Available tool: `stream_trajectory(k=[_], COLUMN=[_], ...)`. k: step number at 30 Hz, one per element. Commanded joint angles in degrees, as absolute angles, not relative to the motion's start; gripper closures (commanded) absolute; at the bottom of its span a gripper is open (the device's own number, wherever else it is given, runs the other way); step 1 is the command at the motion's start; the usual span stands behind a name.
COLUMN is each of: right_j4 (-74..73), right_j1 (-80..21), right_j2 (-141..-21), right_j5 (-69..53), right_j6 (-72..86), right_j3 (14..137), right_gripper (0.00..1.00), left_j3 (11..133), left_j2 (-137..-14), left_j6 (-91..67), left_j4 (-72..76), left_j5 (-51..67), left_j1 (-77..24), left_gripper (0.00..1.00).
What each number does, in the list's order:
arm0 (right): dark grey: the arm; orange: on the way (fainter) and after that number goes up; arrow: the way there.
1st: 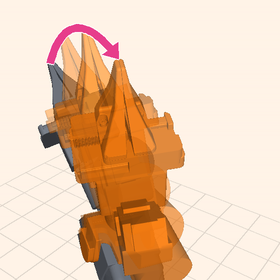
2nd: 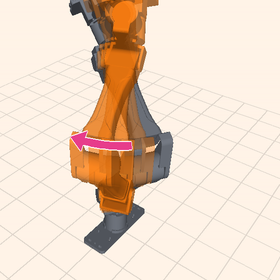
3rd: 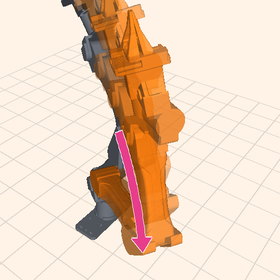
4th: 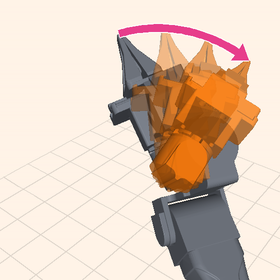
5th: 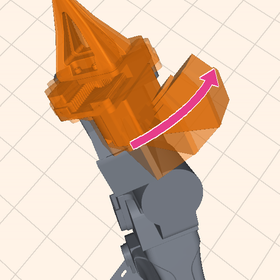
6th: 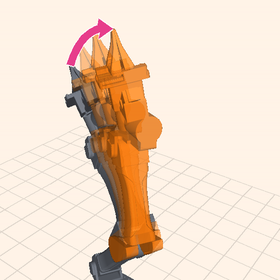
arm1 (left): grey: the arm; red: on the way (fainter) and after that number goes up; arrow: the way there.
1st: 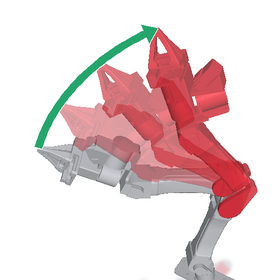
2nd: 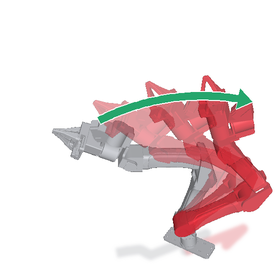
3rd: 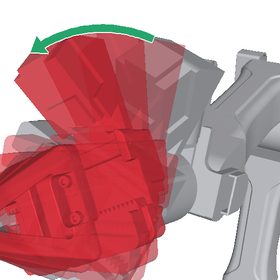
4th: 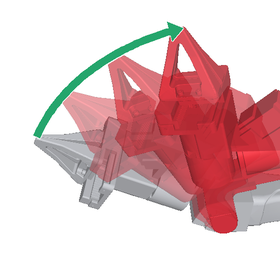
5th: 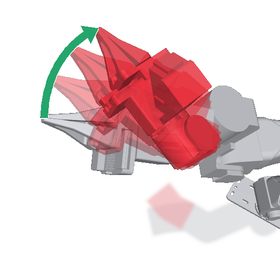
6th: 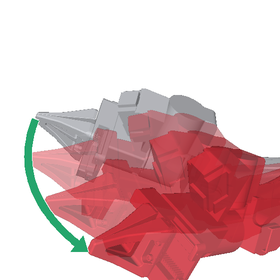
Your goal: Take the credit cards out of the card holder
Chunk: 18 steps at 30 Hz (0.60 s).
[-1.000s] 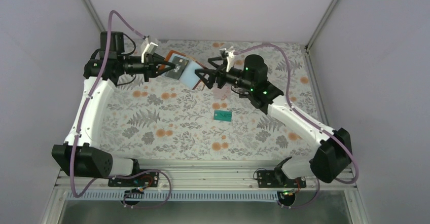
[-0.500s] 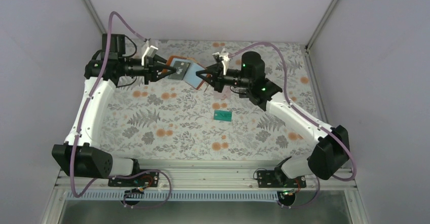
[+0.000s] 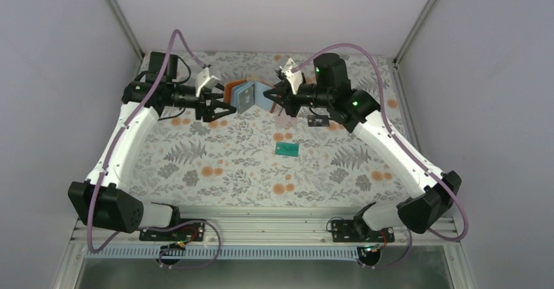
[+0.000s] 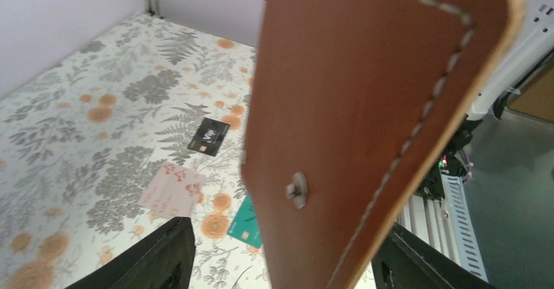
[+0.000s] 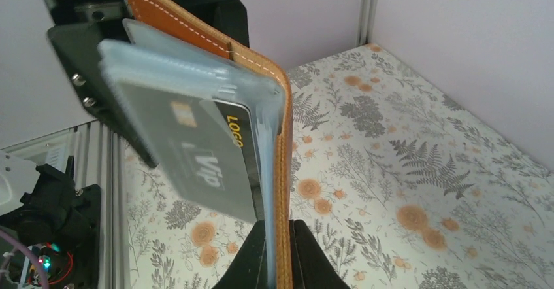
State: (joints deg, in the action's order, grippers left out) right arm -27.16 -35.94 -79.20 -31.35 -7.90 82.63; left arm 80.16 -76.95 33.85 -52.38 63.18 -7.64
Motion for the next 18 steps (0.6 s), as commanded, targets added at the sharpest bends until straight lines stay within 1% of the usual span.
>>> stream_trajectory(k=[1, 4, 6, 8, 10, 11, 15, 18], right_j4=[-32.4, -34.2, -35.3, -36.7, -38.3, -38.9, -39.8, -39.5], right_j1=[-35.7, -35.7, -35.7, -35.7, -35.8, -35.8, -37.1, -38.3], right_j2=[-80.8, -81.7, -82.2, -83.2, -84.4, -85.2, -87.7, -89.8], right_j5=[-28.8, -26.8, -25.0, -22.6, -19.2, -18.2, -15.9, -14.2], right_j6=[-9.3, -9.1, -8.7, -7.8, -6.4, -5.5, -1.1, 2.8], right_j3=[87.8, 89.8, 90.8, 92.3, 94.0, 95.1, 97.7, 99.0], right_gripper=[0.96, 0.96, 0.96, 0.96, 0.96, 0.96, 0.96, 0.96], left_j3=[80.3, 80.2, 80.3, 80.5, 80.2, 79.8, 78.4, 78.1], left_j2=[-76.4, -76.7, -76.7, -76.7, -76.7, -76.7, -77.7, -78.3], left_j6=[34.4, 33.9, 34.0, 34.5, 33.4, 31.7, 26.5, 25.3], left_j4=[-51.2, -50.8, -50.8, -51.0, -50.0, -48.4, -42.5, -40.7], left_j5=[61.0, 60.6, 60.6, 60.6, 58.9, 58.0, 51.0, 49.5], left_j1=[-10.9, -11.3, -11.3, -11.5, -11.5, -11.5, -11.9, -13.0], left_gripper=[0.30, 0.28, 0.22, 0.13, 0.01, 0.00, 0.00, 0.00])
